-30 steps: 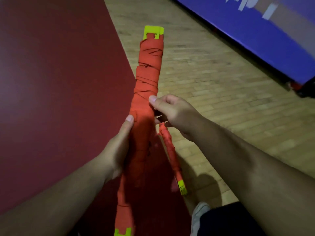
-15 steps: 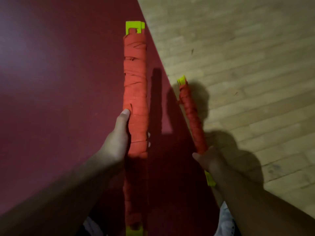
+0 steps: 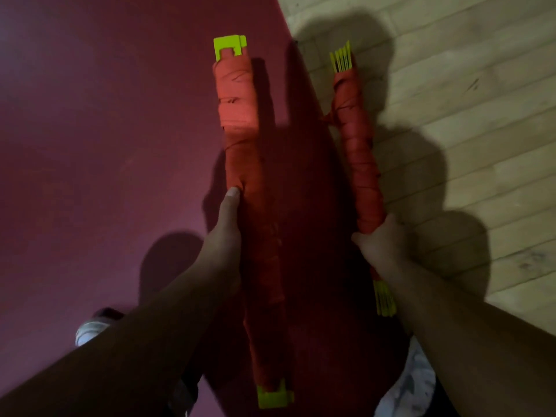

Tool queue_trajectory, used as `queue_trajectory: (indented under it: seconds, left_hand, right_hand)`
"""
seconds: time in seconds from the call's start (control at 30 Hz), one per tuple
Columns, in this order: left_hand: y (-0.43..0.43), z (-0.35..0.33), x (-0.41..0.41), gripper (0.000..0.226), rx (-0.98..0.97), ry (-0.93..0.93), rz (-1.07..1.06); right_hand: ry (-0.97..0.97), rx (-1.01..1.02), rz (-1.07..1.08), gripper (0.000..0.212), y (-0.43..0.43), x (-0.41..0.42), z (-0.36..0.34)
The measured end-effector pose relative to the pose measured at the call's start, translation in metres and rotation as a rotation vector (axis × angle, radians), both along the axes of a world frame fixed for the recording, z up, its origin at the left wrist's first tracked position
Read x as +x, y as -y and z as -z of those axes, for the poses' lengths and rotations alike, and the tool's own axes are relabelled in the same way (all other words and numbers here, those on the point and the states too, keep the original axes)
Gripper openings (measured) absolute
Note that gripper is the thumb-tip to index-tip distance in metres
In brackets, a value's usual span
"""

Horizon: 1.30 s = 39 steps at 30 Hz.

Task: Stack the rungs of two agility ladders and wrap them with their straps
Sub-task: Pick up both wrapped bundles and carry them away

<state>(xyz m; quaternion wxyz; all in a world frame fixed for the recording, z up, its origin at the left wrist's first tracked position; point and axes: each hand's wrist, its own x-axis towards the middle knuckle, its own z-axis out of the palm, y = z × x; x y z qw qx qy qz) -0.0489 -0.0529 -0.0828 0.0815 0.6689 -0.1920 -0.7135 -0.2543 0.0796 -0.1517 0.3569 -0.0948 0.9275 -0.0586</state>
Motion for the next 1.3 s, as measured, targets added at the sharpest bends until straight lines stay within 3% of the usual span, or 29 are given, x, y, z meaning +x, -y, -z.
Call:
queue_trajectory:
  seconds: [0.2, 0.4, 0.57, 0.77, 0.97, 1.07, 1.17, 1.3]
  left_hand:
    - [-0.011, -0.011, 0.011, 0.054, 0.021, 0.062, -0.015]
    - [-0.033, -0.089, 0.025, 0.057, 0.065, 0.147, -0.019]
    - [-0.046, -0.187, 0.032, 0.078, 0.126, 0.107, -0.029]
    - [-0.031, -0.328, 0.014, 0.091, 0.153, 0.036, -0.01]
    - [0.011, -0.473, -0.029, 0.075, 0.052, -0.059, -0.028]
    - [0.039, -0.568, -0.064, 0.083, -0.091, -0.117, -0.007]
    - [0.061, -0.648, -0.1, 0.077, -0.248, -0.206, -0.006]
    - [0.066, -0.756, -0.143, 0.073, -0.4, -0.359, 0.0]
  right_hand:
    - [0.152, -0.128, 0.205, 0.044, -0.012, 0.033, -0.029]
    - [0.189, -0.083, 0.173, 0.021, -0.039, 0.06, -0.129]
    - [0.251, 0.025, 0.21, 0.024, -0.057, 0.063, -0.244]
    - [0.297, -0.038, 0.234, 0.041, -0.043, 0.049, -0.396]
    - [0.242, -0.247, 0.196, 0.034, -0.005, 0.013, -0.549]
    - [0.211, -0.455, 0.221, 0.031, 0.017, -0.022, -0.642]
    - [0.191, -0.679, 0.218, 0.031, 0.036, -0.056, -0.719]
    - [0.217, -0.925, 0.199, 0.044, 0.045, -0.1, -0.822]
